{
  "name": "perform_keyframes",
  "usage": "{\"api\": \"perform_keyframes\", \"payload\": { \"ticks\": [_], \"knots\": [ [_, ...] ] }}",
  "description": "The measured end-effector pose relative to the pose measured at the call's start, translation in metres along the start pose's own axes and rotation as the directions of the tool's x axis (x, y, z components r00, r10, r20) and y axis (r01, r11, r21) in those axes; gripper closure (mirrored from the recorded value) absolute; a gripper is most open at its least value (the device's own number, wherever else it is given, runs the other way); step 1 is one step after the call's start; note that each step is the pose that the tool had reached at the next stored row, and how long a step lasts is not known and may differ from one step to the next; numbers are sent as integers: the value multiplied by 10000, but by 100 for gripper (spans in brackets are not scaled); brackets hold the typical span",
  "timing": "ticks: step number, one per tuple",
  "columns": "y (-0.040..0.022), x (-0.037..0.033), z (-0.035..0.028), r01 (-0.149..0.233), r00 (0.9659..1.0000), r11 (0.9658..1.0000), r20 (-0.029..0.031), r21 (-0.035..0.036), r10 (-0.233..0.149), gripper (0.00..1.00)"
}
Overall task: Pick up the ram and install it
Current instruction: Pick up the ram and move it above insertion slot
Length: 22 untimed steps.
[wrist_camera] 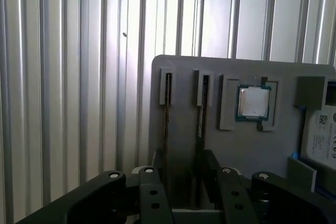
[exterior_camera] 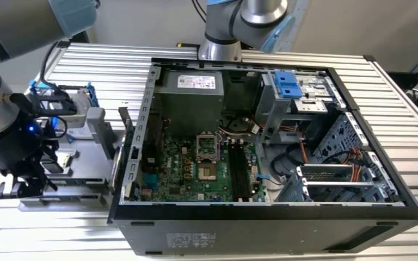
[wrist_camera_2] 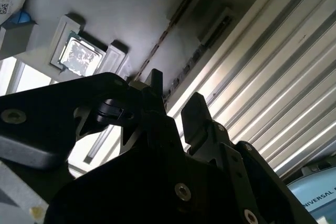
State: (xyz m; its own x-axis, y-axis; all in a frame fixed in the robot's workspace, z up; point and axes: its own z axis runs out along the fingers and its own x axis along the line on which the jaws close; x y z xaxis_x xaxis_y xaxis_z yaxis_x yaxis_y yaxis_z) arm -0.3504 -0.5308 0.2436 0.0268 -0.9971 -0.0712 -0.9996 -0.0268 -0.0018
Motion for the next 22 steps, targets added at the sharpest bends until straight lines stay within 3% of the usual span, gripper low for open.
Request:
{"api": "perform_keyframes", "payload": {
  "ticks": [9,15,22],
  "knots": [
    [0,28,161,-152,9999,9999,-1,10,152,0],
    [3,123,263,-231,9997,9997,0,18,231,0],
    [3,134,372,-761,9971,9971,-1,29,761,0]
  ]
}}
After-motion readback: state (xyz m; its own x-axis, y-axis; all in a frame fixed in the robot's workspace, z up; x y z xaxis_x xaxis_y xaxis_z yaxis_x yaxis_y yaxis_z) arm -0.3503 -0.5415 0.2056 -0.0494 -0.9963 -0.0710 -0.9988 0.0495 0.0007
